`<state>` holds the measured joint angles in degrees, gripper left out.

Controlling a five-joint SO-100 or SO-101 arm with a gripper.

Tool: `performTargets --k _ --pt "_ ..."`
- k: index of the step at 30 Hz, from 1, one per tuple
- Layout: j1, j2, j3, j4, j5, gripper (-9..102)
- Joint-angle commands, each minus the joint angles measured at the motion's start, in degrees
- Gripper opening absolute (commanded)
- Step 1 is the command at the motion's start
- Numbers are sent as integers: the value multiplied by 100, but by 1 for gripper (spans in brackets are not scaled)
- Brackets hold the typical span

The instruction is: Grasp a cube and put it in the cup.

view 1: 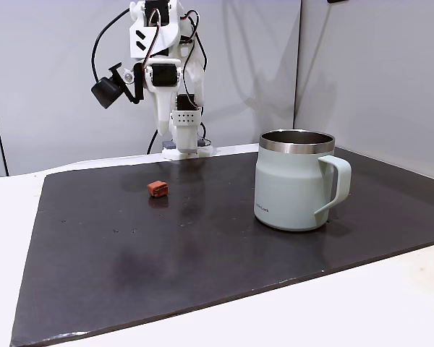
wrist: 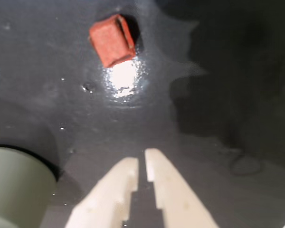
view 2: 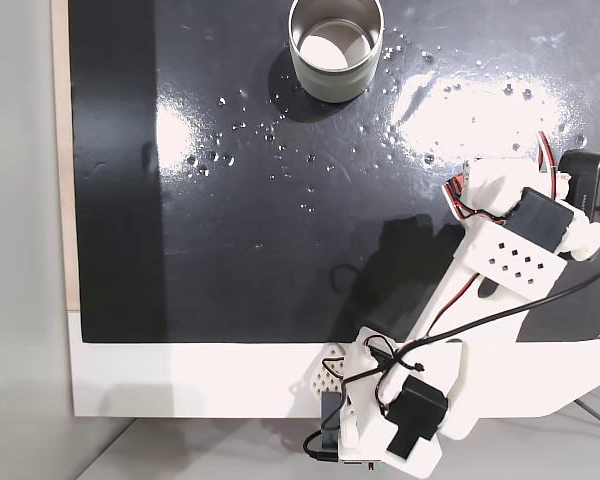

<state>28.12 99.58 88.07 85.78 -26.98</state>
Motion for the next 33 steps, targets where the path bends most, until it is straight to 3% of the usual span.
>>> performTargets --k 1,21,28,33 --pt "-44 -79 -431 185 -360 0" --pt "114 -1362 -1731 888 -1336 2" --pt "299 -2030 -2285 1072 -1371 21" --pt "387 -2435 -2628 1107 -1371 26"
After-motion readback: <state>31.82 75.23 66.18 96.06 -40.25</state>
